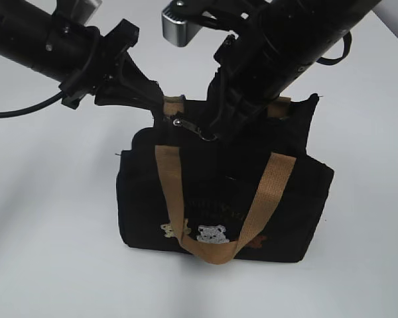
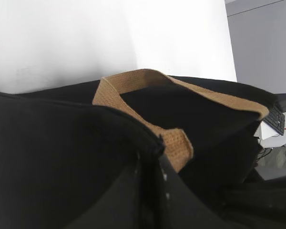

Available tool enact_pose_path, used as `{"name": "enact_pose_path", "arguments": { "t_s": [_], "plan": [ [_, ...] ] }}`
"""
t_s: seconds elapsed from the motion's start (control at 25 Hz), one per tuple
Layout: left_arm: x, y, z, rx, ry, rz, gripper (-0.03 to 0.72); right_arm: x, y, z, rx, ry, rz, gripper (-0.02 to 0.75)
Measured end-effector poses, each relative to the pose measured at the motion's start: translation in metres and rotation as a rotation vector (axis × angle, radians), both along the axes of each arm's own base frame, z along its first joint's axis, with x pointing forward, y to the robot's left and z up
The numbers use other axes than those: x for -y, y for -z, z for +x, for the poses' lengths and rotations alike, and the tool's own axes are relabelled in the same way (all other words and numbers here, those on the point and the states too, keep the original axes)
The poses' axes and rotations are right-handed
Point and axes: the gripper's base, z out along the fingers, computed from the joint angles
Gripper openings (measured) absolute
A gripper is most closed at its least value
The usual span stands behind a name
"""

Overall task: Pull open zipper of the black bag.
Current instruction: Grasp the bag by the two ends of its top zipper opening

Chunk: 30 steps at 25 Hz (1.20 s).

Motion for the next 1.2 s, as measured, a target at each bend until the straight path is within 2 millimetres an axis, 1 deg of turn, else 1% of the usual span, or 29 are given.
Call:
{"name": "enact_pose_path", "arguments": {
  "t_s": [0.2,0.36,0.44,0.52,0.68,0.76,0.84,0.96,1.2],
  "plan": [
    [-0.002,0.001,0.001,0.006,-0.003,0.011,0.012,0.000,0.001,-0.001,-0.017,-0.007,-0.009,0.067],
    [-0.002,0.001,0.001,0.007,-0.003,0.014,0.012,0.001,0.001,-0.002,-0.033,-0.012,-0.018,0.118],
    [-0.002,0.001,0.001,0.008,-0.004,0.014,0.012,0.001,0.001,-0.002,-0.037,-0.014,-0.020,0.127],
    [-0.002,0.001,0.001,0.008,-0.003,0.014,0.012,0.002,0.002,-0.002,-0.040,-0.012,-0.021,0.117],
    [-0.002,0.001,0.001,0.007,-0.002,0.014,0.012,0.002,0.002,-0.003,-0.046,-0.015,-0.026,0.036],
    [-0.002,0.001,0.001,0.007,-0.002,0.014,0.012,0.002,0.002,-0.003,-0.052,-0.018,-0.028,0.035],
    [-0.003,0.001,0.001,0.008,-0.004,0.015,0.012,0.002,0.003,-0.006,-0.076,-0.036,-0.033,0.058],
    [-0.004,0.001,0.002,0.013,-0.009,0.019,0.012,0.002,0.003,-0.010,-0.105,-0.076,-0.037,0.117],
    [-0.004,0.001,0.002,0.011,-0.007,0.020,0.012,-0.001,0.002,-0.009,-0.084,-0.107,-0.012,0.156]
  ]
}}
